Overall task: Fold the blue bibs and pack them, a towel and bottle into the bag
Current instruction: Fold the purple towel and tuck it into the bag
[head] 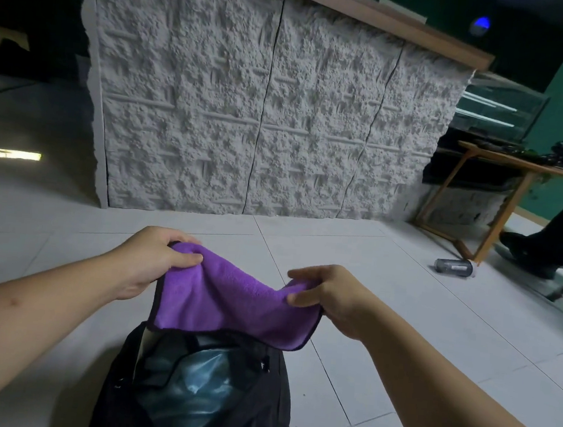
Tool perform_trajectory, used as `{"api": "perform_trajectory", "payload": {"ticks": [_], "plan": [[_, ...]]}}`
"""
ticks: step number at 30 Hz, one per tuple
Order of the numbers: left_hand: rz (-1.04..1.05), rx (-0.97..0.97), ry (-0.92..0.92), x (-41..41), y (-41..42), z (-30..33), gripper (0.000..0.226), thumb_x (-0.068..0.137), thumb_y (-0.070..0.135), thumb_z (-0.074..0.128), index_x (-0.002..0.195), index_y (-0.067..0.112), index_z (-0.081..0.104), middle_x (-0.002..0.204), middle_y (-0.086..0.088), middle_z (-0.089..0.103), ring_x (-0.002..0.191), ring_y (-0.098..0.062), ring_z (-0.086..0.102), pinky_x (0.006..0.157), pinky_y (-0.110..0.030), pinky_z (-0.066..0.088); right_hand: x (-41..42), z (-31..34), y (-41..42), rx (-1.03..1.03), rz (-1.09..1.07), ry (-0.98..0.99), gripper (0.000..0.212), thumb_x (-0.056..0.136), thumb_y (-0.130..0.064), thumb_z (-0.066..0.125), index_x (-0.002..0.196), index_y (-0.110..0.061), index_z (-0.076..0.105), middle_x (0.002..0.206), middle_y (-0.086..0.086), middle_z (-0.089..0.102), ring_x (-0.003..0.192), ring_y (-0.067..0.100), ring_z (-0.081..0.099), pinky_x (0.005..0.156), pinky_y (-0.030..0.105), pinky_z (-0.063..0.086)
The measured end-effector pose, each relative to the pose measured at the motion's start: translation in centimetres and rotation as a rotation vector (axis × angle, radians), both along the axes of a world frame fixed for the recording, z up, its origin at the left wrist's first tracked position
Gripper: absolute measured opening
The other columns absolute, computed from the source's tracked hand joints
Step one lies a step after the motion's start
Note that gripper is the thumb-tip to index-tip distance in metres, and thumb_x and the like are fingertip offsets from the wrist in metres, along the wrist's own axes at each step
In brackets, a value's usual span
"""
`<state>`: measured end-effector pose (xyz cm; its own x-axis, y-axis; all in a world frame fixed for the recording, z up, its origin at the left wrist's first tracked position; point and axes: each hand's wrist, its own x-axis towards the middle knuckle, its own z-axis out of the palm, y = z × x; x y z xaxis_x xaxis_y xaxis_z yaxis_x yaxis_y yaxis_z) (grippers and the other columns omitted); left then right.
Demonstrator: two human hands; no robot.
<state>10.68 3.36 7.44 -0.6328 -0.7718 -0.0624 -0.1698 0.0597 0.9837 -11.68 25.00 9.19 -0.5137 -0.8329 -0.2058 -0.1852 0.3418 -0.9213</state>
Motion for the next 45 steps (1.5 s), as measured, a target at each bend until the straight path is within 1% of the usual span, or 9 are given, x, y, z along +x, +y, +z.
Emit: {"api": "perform_trajectory", "payload": {"ticks": [5, 8, 14, 18, 24, 32, 37, 39, 45], "plan": [[0.099, -0.194, -0.19, 0.7, -0.9, -0.5, 0.019, 0.072, 0.005, 0.091, 0.083, 0.002, 0.075, 0.077, -0.012, 0.077, 0.073, -0.026, 0.072, 0.063, -0.027, 0.052, 0.1, -0.1, 0.0, 0.208, 0.023, 0.378, 0.013, 0.071, -0.006, 0.085, 0.072, -0.017, 0.078, 0.067, 0.003, 0.064, 0.064, 0.018, 0.054, 0.058, 0.026, 0.048], [0.13, -0.367, -0.331, 1.0, -1.5, -1.4, 0.028, 0.069, 0.021, 0.095, 0.07, 0.008, 0.069, 0.067, -0.007, 0.07, 0.066, -0.023, 0.062, 0.059, -0.029, 0.042, 0.1, -0.2, 0.1, 0.197, -0.03, 0.448, 0.038, 0.082, -0.014, 0.081, 0.052, -0.019, 0.059, 0.057, -0.001, 0.045, 0.055, 0.015, 0.038, 0.047, 0.022, 0.03], [-0.007, -0.681, -0.551, 0.9, -3.1, -2.6, 0.054, 0.07, 0.054, 0.087, 0.055, 0.01, 0.058, 0.064, -0.005, 0.06, 0.066, -0.024, 0.058, 0.058, -0.032, 0.037, 0.0, 0.0, 0.0, 0.116, -0.046, 0.42, 0.02, 0.078, -0.014, 0.078, 0.075, 0.003, 0.068, 0.083, 0.008, 0.058, 0.079, 0.028, 0.06, 0.067, 0.031, 0.04], [-0.185, -0.799, -0.806, 1.4, -3.9, -2.7, 0.07, 0.071, 0.077, 0.071, 0.055, 0.015, 0.042, 0.055, 0.0, 0.04, 0.056, -0.017, 0.042, 0.056, -0.032, 0.03, 0.1, 0.0, 0.1, -0.033, -0.122, 0.18, 0.015, 0.077, -0.011, 0.076, 0.071, -0.008, 0.063, 0.067, 0.007, 0.05, 0.065, 0.02, 0.046, 0.063, 0.032, 0.033], [-0.307, -0.82, -1.063, 2.8, -3.7, -2.8, 0.06, 0.071, 0.077, 0.071, 0.075, 0.017, 0.063, 0.065, 0.005, 0.059, 0.067, -0.017, 0.059, 0.06, -0.03, 0.04, 0.0, -0.1, -0.5, -0.196, -0.198, 0.006, 0.018, 0.081, -0.006, 0.081, 0.087, 0.005, 0.067, 0.072, 0.014, 0.063, 0.067, 0.024, 0.061, 0.063, 0.033, 0.048], [-0.378, -0.768, -0.994, 2.5, -2.7, -4.2, 0.036, 0.073, 0.049, 0.081, 0.079, 0.027, 0.054, 0.087, 0.008, 0.061, 0.08, -0.012, 0.058, 0.071, -0.029, 0.048, 1.6, 0.8, -1.3, -0.287, -0.114, -0.137, 0.031, 0.086, -0.007, 0.079, 0.098, 0.016, 0.062, 0.083, 0.021, 0.067, 0.078, 0.031, 0.065, 0.073, 0.041, 0.052], [-0.464, -0.465, -0.47, -1.7, 2.5, -3.8, 0.047, 0.057, 0.044, 0.084, 0.099, 0.033, 0.068, 0.098, 0.013, 0.076, 0.094, -0.011, 0.073, 0.087, -0.034, 0.057, 3.9, 2.0, -2.7, -0.273, 0.021, -0.046, 0.01, 0.087, -0.009, 0.079, 0.081, -0.009, 0.07, 0.076, 0.011, 0.069, 0.069, 0.023, 0.066, 0.067, 0.033, 0.054], [-0.395, -0.442, -0.383, -3.2, 3.4, -4.0, 0.019, 0.07, 0.022, 0.076, 0.087, 0.028, 0.073, 0.088, 0.008, 0.079, 0.091, -0.016, 0.074, 0.08, -0.032, 0.059, 4.5, 2.6, -3.0, -0.28, 0.038, 0.013, 0.013, 0.087, -0.008, 0.079, 0.078, -0.012, 0.07, 0.072, 0.008, 0.068, 0.067, 0.022, 0.065, 0.066, 0.032, 0.053], [-0.344, -0.271, -0.19, -3.6, 3.5, -3.5, 0.023, 0.083, -0.001, 0.067, 0.092, 0.017, 0.077, 0.09, 0.001, 0.08, 0.081, -0.013, 0.073, 0.076, -0.03, 0.056, 4.8, 3.7, -2.0, -0.251, 0.147, 0.135, 0.01, 0.083, -0.001, 0.08, 0.089, 0.0, 0.072, 0.082, 0.021, 0.071, 0.074, 0.026, 0.068, 0.074, 0.042, 0.058]]}}
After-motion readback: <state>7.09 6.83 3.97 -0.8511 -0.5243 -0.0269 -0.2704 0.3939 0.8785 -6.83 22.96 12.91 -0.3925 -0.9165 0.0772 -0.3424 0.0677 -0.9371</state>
